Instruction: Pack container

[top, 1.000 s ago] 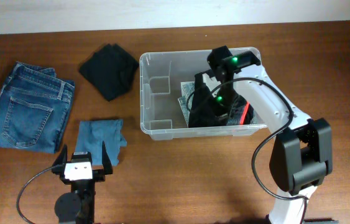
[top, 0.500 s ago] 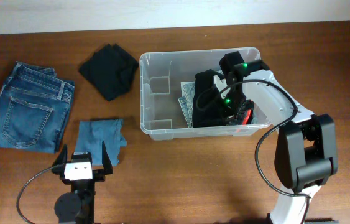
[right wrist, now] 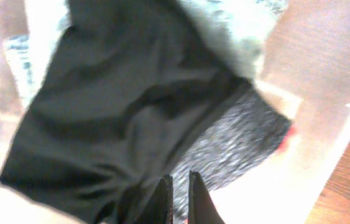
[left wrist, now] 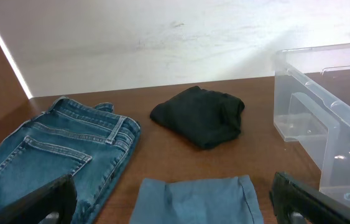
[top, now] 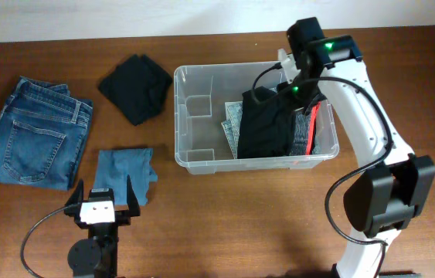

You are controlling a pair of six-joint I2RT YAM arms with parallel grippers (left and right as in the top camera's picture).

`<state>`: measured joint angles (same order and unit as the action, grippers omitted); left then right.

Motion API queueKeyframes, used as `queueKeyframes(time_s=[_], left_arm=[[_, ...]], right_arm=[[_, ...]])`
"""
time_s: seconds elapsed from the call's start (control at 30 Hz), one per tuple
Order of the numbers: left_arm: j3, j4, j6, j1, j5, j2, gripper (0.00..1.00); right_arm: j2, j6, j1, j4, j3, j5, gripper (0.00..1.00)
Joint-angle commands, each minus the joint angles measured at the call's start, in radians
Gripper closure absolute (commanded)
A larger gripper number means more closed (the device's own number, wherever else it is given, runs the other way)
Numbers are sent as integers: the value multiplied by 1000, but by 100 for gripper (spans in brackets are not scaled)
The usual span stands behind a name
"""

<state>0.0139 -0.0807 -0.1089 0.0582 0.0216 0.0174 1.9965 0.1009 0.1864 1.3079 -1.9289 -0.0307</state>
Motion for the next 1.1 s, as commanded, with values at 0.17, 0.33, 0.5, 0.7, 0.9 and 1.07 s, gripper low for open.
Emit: queueKeyframes(time_s=[0.17,0.33,0.5,0.7,0.9,1.07], left_arm=[[-5,-2,-10,2,-11,-4,0],[-5,-2,-10,2,-11,-4,0],[-5,-2,-10,2,-11,-4,1],[-5,-2,-10,2,-11,-4,0],[-5,-2,-10,2,-11,-4,0],[-5,-2,-10,2,-11,-4,0]], right_arm=[[28,-5,-55,-144,136,-33,96],[44,-5,-56,-302,277,-26,96],[54,-5,-56,-394,372,-26,96],[3,-5,-56,-310,227,12,96],[-110,-6,-56,-163,-37,109,96],[-238,-6,-86,-37,-172,109,96]])
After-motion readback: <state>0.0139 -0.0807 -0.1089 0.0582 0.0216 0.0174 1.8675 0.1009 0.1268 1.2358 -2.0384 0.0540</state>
